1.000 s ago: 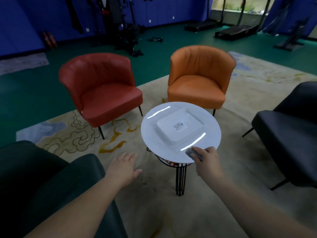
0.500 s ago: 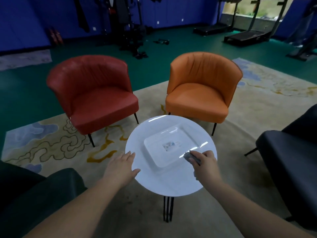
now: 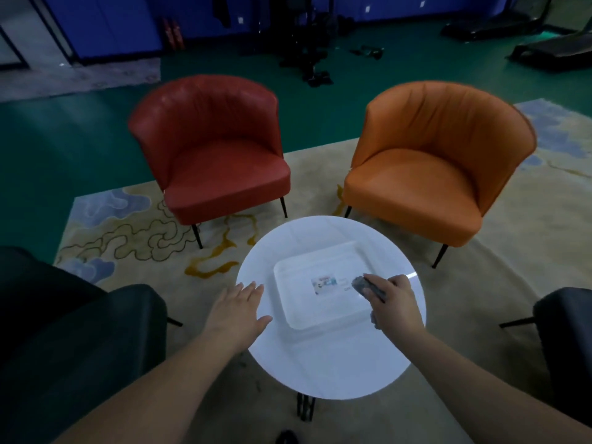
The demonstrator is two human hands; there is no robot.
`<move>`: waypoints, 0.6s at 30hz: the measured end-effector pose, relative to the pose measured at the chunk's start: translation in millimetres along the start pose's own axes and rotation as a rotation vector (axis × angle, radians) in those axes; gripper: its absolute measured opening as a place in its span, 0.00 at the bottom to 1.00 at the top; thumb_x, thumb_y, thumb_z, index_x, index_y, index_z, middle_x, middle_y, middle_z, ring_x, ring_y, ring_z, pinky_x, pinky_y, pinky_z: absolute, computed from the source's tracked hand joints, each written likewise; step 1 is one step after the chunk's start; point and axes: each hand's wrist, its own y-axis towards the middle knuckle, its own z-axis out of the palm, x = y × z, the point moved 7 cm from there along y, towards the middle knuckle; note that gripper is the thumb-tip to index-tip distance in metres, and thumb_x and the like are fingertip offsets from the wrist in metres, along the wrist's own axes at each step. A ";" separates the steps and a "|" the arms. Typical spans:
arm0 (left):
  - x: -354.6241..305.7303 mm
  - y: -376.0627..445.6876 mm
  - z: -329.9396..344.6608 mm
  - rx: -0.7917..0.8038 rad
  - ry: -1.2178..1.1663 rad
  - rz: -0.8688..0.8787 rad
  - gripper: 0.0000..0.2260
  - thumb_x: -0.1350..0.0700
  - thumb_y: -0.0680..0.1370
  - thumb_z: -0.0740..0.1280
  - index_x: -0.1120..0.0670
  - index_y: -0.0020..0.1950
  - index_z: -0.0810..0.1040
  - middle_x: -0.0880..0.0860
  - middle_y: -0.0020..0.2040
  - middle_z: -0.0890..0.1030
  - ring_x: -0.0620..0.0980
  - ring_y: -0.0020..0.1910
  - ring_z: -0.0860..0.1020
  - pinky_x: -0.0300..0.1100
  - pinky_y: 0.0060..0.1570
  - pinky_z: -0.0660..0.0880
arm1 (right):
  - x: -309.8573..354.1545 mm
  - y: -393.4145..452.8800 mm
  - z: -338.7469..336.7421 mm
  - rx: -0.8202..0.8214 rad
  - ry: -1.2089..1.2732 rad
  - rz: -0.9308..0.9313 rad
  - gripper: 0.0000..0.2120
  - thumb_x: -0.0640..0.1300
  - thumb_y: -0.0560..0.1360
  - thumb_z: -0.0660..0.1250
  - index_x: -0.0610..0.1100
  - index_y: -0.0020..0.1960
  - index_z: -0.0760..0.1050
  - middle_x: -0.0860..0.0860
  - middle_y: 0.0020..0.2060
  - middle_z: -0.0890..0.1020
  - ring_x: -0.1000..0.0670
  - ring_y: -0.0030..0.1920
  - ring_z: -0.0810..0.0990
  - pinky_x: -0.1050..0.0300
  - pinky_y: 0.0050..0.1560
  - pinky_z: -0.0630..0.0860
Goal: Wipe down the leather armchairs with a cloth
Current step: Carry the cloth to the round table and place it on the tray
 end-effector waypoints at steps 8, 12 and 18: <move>15.3 42.3 0.2 -0.001 -0.009 -0.001 0.32 0.37 0.80 0.52 0.50 0.79 0.47 0.50 0.79 0.51 0.51 0.78 0.51 0.51 0.75 0.51 | 3.0 39.5 16.2 0.031 0.052 0.048 0.16 0.46 0.78 0.65 0.47 0.66 0.75 0.51 0.49 0.67 0.46 0.29 0.79 0.63 0.28 0.75; 16.2 51.3 5.2 -0.001 -0.038 -0.025 0.32 0.37 0.80 0.52 0.49 0.79 0.47 0.49 0.79 0.52 0.51 0.78 0.51 0.51 0.75 0.51 | 0.4 54.2 26.0 0.075 0.087 0.076 0.17 0.46 0.78 0.66 0.47 0.66 0.74 0.52 0.50 0.67 0.46 0.28 0.80 0.61 0.29 0.77; -10.5 71.6 -9.4 -0.070 -0.309 -0.051 0.28 0.40 0.80 0.57 0.48 0.78 0.55 0.46 0.78 0.59 0.47 0.75 0.58 0.44 0.72 0.56 | 6.2 90.1 36.5 0.199 0.147 0.041 0.23 0.43 0.76 0.68 0.51 0.70 0.69 0.54 0.54 0.68 0.49 0.32 0.80 0.62 0.26 0.78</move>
